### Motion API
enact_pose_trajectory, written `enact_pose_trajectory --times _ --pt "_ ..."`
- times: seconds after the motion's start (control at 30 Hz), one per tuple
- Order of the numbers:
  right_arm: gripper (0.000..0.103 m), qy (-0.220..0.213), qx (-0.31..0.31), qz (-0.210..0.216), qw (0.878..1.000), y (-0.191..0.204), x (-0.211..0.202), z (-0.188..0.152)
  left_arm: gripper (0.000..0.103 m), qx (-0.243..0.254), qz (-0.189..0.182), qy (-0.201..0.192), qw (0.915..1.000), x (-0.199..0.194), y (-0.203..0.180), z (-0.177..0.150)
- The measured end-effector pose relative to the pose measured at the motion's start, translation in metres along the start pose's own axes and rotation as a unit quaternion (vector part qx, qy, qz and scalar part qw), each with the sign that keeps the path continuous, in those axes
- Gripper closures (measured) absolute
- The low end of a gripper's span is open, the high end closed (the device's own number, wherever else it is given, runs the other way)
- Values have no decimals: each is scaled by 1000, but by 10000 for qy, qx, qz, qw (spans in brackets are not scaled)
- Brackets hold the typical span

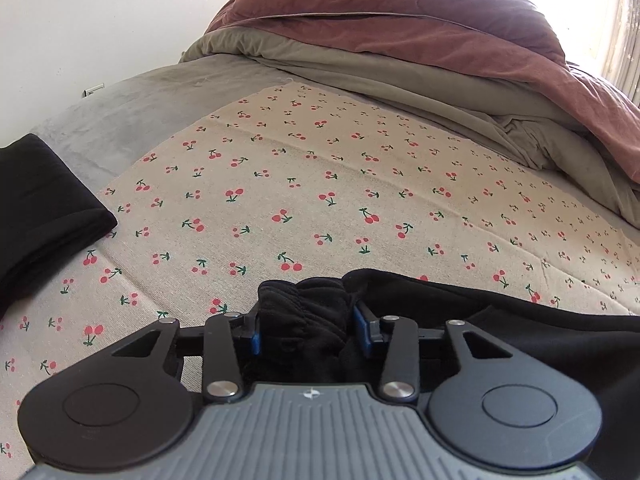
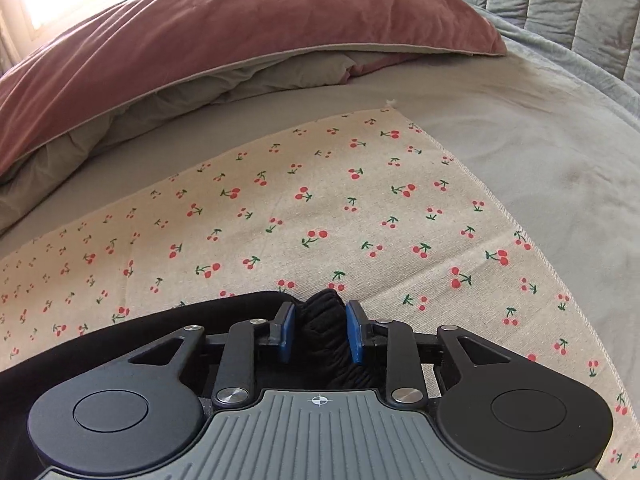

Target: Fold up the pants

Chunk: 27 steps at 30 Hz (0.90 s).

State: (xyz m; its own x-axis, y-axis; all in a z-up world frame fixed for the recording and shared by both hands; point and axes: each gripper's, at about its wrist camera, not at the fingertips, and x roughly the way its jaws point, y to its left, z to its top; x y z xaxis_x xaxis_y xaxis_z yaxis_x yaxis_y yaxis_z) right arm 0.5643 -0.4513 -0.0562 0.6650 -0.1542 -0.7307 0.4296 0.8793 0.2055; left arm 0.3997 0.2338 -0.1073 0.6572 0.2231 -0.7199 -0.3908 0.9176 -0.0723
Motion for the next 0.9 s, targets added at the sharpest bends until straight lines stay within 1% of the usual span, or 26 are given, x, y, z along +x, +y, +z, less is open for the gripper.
enact_pose_trajectory --times 0.07,0.13,0.23,0.3,0.37,0.47,0.53,0.63,0.73,0.9 --pt "84 -39 -57 -10 10000 2 -3 4 65 -68 -59 -87 9999 -2 2 2" --pt "85 -300 -52 -54 9995 2 -11 10 66 -181 -120 -192 9996 -5 4 4" --pt "86 -693 201 50 9974 0 -26 19 66 -275 -196 -400 9986 -14 6 10" --pt "86 -811 196 42 9965 2 -30 21 66 -275 -178 -439 9985 -17 4 12" --pt "86 -756 30 -129 9971 9 -25 21 67 -252 -165 -353 9989 -13 5 11" --pt "86 -485 -151 -369 9980 18 -8 10 67 -313 -130 -126 9993 -2 8 6" --pt "86 -423 -185 -436 9980 20 -1 5 68 -401 -188 -106 9990 -1 12 4" --pt "86 -415 -56 -364 9985 15 0 3 68 -355 -192 -174 9990 -5 10 6" --pt "86 -443 45 -292 9986 12 -4 6 70 -394 -219 -159 9989 -4 10 5" --pt "86 -588 170 -132 9980 10 -23 12 71 -545 -359 -245 9976 -10 14 10"
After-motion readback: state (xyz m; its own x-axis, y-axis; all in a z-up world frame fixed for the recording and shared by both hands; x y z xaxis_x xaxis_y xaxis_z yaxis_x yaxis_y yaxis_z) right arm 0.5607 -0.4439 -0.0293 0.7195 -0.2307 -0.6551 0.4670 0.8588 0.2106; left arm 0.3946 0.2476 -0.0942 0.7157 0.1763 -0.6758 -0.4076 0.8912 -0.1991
